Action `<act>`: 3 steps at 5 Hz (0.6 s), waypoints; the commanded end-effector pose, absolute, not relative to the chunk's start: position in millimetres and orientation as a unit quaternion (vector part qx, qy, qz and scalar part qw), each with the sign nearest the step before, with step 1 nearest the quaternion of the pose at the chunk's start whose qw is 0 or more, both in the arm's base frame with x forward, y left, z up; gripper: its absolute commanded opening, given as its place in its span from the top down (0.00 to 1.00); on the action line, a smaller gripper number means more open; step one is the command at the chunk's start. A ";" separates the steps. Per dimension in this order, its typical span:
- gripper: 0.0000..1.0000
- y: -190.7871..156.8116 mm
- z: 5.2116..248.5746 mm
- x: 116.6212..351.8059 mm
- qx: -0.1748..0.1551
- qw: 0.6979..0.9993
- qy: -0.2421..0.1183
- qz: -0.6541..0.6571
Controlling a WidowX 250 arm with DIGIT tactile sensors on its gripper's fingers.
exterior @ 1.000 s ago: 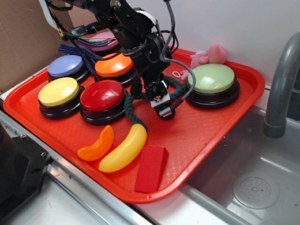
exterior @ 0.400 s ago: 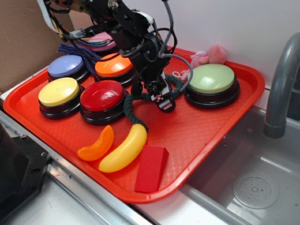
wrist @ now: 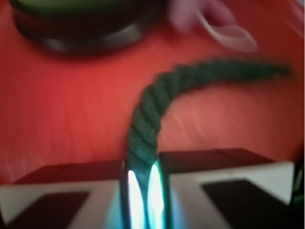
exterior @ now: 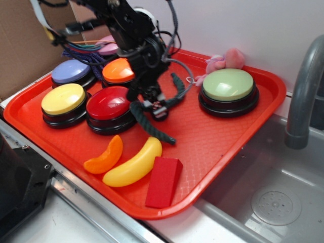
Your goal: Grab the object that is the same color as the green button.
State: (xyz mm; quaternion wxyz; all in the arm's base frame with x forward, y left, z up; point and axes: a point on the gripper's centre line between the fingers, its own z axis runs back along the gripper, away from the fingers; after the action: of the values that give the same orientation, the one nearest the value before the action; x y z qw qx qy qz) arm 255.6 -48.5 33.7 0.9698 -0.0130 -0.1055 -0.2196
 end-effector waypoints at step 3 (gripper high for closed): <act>1.00 -12.4 184.9 248.6 0.065 0.996 -0.040 0.049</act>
State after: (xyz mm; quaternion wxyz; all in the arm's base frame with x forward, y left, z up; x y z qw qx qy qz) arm 241.1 -8.0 162.6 0.9972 0.0659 -0.0042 0.0365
